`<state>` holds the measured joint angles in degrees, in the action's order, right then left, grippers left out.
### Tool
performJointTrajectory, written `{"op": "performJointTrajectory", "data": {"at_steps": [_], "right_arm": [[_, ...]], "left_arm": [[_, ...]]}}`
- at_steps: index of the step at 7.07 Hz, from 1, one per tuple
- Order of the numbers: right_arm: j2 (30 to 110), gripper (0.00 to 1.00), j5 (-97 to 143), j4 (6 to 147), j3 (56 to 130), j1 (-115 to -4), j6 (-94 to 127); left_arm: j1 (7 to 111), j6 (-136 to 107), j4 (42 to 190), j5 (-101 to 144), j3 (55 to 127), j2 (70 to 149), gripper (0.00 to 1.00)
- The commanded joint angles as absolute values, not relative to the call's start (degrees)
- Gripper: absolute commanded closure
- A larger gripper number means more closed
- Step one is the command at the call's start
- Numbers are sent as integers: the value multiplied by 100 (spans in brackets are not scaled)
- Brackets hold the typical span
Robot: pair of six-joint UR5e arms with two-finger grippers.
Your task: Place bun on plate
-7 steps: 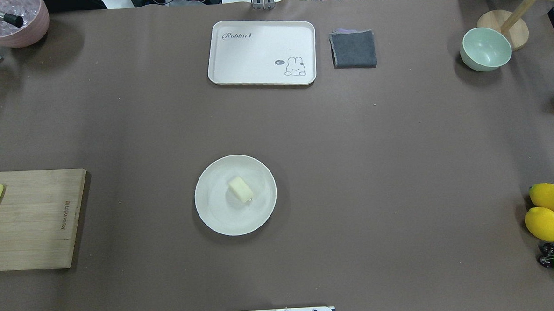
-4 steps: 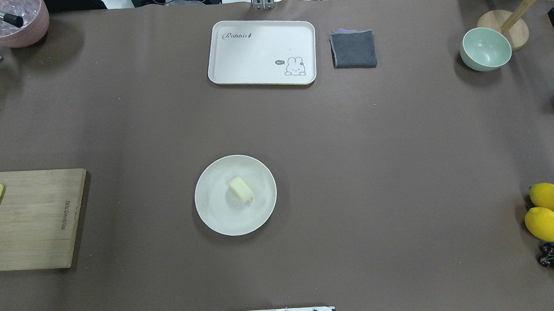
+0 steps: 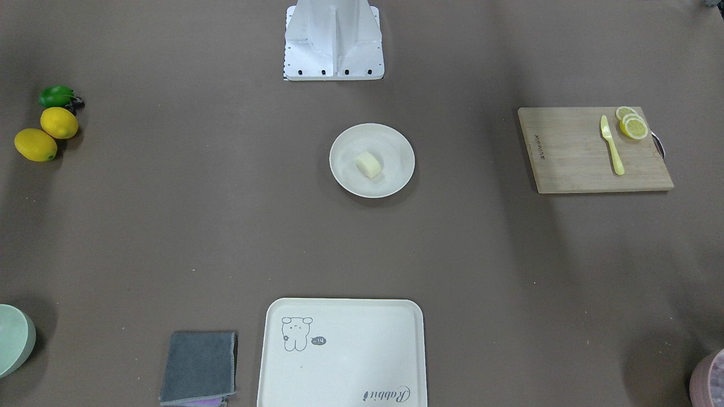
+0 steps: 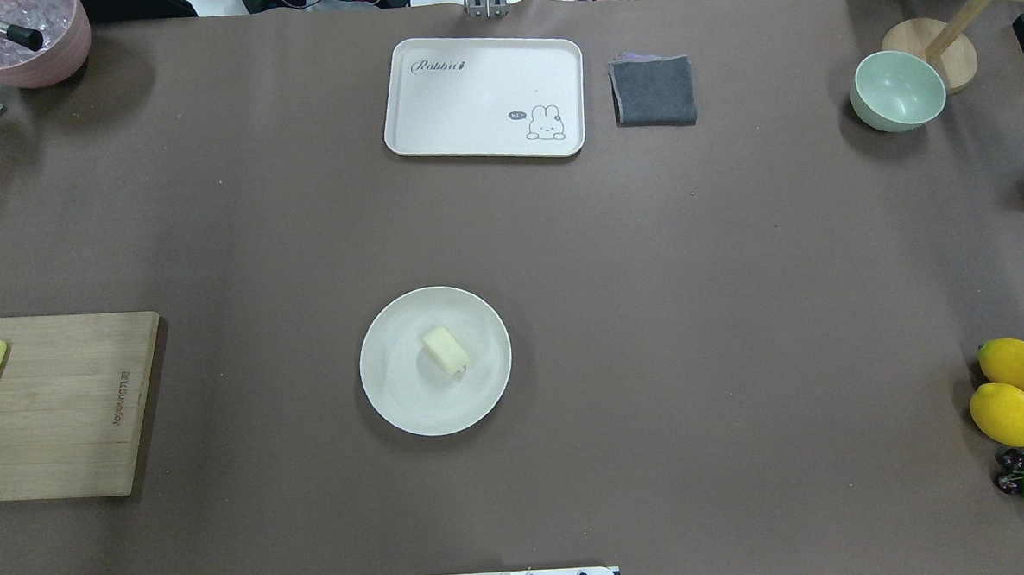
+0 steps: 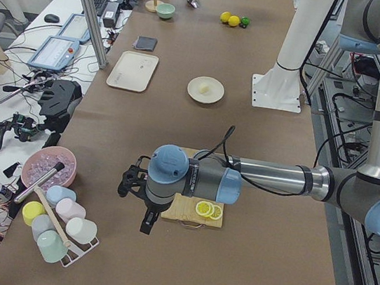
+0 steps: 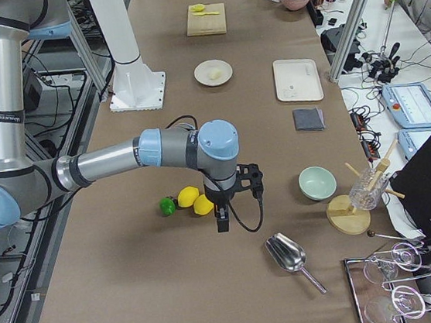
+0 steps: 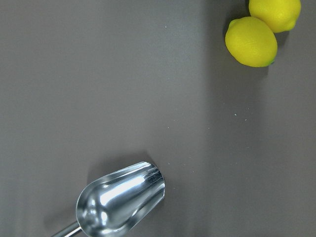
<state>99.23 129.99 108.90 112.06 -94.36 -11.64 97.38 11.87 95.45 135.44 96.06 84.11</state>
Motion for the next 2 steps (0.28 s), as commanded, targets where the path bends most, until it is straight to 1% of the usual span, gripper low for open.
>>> {"op": "performJointTrajectory", "data": {"at_steps": [1,2], "right_arm": [[9923,0,12999,10890,11206,-9439,-1160],[9923,0,12999,10881,11206,-9439,-1169]], "left_arm": [[9738,1187,9545,13544,9606,8411,2],[9738,1187,9545,13544,9606,8411,2]]}}
